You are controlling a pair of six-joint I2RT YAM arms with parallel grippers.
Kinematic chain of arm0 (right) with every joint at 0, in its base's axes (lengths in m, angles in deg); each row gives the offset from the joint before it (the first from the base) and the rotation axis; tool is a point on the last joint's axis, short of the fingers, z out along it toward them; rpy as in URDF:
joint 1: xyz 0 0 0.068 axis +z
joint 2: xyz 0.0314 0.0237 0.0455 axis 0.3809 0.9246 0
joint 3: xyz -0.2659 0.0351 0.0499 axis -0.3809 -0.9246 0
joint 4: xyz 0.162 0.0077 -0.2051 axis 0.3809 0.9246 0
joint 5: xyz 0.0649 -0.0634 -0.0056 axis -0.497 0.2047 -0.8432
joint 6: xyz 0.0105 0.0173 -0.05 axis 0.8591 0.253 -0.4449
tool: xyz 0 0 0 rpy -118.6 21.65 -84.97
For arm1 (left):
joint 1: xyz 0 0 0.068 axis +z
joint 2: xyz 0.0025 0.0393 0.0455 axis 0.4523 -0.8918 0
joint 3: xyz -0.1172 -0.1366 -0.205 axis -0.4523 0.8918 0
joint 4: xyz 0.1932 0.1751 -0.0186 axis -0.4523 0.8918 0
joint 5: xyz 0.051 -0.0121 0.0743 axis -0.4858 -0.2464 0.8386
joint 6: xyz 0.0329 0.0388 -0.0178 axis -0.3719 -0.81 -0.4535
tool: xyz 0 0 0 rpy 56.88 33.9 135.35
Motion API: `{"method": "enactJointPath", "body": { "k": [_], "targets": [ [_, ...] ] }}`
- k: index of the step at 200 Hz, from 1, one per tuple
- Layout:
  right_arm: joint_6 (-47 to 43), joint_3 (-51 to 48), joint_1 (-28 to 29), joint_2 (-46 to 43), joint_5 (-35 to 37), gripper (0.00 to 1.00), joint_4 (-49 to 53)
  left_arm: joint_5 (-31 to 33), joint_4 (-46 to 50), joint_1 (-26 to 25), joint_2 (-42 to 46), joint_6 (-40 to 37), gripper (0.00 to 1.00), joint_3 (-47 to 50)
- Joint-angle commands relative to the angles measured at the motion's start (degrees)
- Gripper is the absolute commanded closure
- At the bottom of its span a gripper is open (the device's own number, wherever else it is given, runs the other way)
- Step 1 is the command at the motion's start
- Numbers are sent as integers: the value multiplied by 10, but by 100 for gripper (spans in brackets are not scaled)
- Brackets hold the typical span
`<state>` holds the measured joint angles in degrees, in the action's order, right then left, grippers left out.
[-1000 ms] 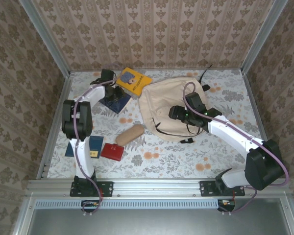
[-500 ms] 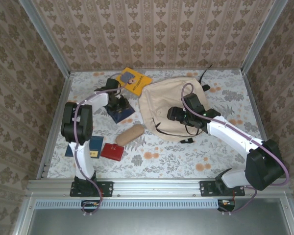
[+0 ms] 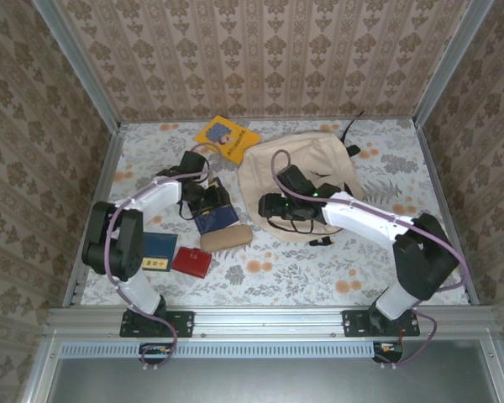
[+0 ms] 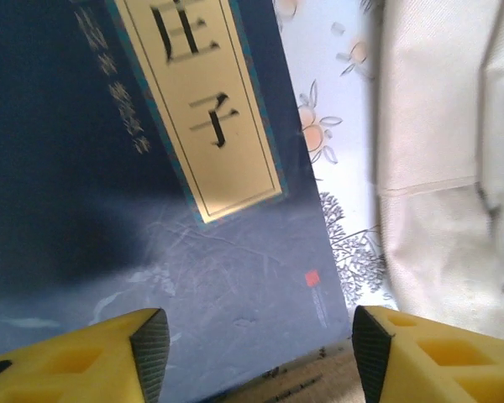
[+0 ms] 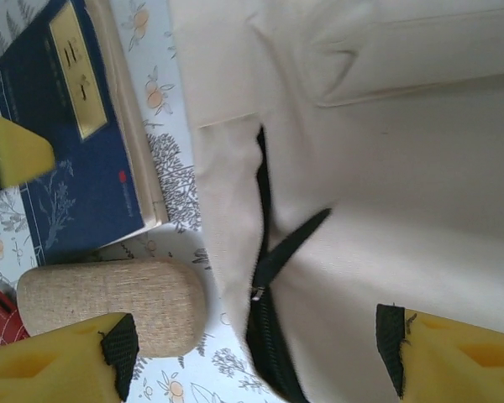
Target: Pack the student bag
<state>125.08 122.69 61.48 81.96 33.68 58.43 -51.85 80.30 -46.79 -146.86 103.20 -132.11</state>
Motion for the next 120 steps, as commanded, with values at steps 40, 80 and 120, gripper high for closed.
{"method": "enactJointPath", "body": {
  "k": [40,80,120],
  "targets": [
    [-56,157,45,154,-16,25,28,-6,-8,115,92,36,34,67],
    [-90,266,47,251,-57,27,58,-65,-33,159,100,22,37,112],
    [-90,361,47,339,-67,36,115,-43,-58,157,80,56,45,134]
  ]
}}
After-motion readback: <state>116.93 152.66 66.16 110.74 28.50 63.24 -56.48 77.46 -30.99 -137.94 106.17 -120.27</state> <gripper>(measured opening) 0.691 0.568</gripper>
